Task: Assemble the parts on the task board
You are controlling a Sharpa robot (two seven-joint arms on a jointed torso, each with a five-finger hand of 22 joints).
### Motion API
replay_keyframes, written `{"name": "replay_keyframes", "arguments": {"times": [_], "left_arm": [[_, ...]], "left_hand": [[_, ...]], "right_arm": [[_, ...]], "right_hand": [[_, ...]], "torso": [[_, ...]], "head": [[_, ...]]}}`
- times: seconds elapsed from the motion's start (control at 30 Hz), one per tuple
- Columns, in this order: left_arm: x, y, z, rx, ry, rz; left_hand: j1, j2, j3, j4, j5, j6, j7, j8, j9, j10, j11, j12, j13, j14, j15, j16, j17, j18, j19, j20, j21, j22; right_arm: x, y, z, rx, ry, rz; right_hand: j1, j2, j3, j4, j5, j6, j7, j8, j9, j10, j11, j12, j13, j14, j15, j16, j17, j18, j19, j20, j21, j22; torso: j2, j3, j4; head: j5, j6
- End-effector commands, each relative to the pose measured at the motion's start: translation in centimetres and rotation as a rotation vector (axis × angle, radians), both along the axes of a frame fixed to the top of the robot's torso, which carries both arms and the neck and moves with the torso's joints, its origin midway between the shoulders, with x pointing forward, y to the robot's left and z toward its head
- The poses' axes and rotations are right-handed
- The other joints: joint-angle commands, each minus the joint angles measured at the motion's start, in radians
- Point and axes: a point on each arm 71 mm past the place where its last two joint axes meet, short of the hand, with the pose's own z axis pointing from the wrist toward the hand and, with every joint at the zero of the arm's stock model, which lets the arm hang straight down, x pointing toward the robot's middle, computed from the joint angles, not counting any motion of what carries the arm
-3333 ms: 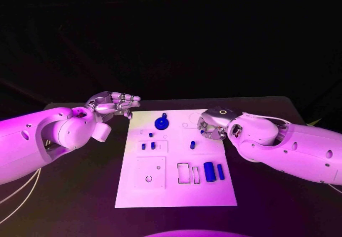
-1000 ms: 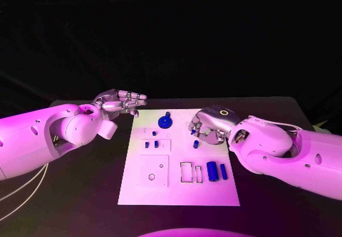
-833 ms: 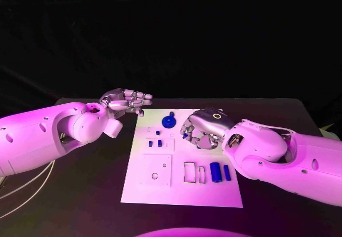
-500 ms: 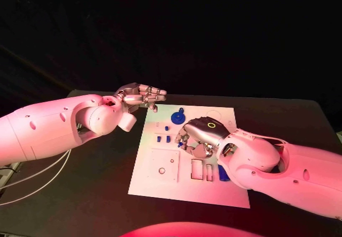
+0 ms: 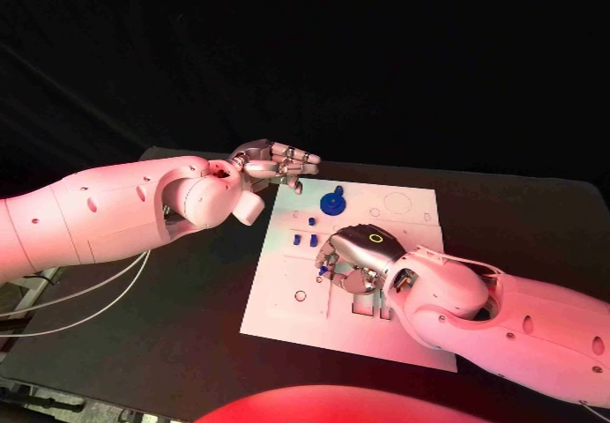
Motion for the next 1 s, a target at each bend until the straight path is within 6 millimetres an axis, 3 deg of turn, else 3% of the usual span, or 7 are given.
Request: {"name": "replay_keyframes", "arguments": {"times": [0.03, 0.23, 1.0], "left_arm": [[-0.09, -0.35, 0.04, 0.001, -0.003, -0.026], [-0.12, -0.43, 0.04, 0.000, -0.003, -0.031], [-0.16, -0.70, 0.03, -0.003, 0.001, -0.045]], "left_hand": [[-0.001, 0.010, -0.001, -0.007, 0.000, -0.006, 0.001, -0.004, -0.001, -0.008, -0.001, 0.005, 0.001, -0.003, -0.002, -0.004, -0.001, 0.006, 0.002, 0.003, -0.003, -0.001], [-0.010, 0.010, -0.007, -0.004, 0.000, -0.006, 0.001, -0.003, -0.002, -0.011, 0.000, 0.009, 0.002, -0.004, -0.001, -0.005, -0.003, 0.006, 0.005, 0.005, -0.003, -0.001], [-0.024, 0.009, -0.017, 0.002, 0.000, -0.008, 0.001, -0.002, -0.003, -0.015, 0.000, 0.015, 0.003, -0.004, 0.001, -0.005, -0.007, 0.006, 0.008, 0.006, -0.005, -0.003]], "right_arm": [[-0.12, 0.17, -0.37, -0.014, 0.018, 0.016], [-0.14, 0.14, -0.78, -0.025, 0.032, 0.015], [0.04, 0.46, -1.27, -0.038, 0.036, 0.009]], "right_hand": [[-0.011, -0.001, 0.001, -0.002, 0.005, -0.001, 0.000, -0.001, 0.000, -0.003, 0.000, -0.005, 0.000, 0.056, -0.006, 0.001, 0.001, -0.014, -0.002, 0.002, -0.003, 0.019], [-0.012, -0.001, 0.001, -0.002, 0.006, -0.002, 0.000, -0.001, 0.000, -0.003, 0.000, -0.005, 0.000, 0.056, -0.006, 0.001, 0.001, -0.014, -0.002, 0.002, -0.004, 0.019], [-0.015, -0.001, 0.000, -0.002, 0.008, -0.002, 0.000, -0.002, 0.001, -0.003, 0.001, -0.006, 0.001, 0.057, -0.006, 0.003, 0.002, -0.014, -0.001, 0.002, -0.001, 0.021]], "torso": [[0.000, 0.0007, -0.0003], [0.001, -0.0007, -0.0003], [0.000, -0.0002, -0.0006]], "head": [[0.009, -0.004], [0.009, -0.010], [0.021, -0.022]]}}
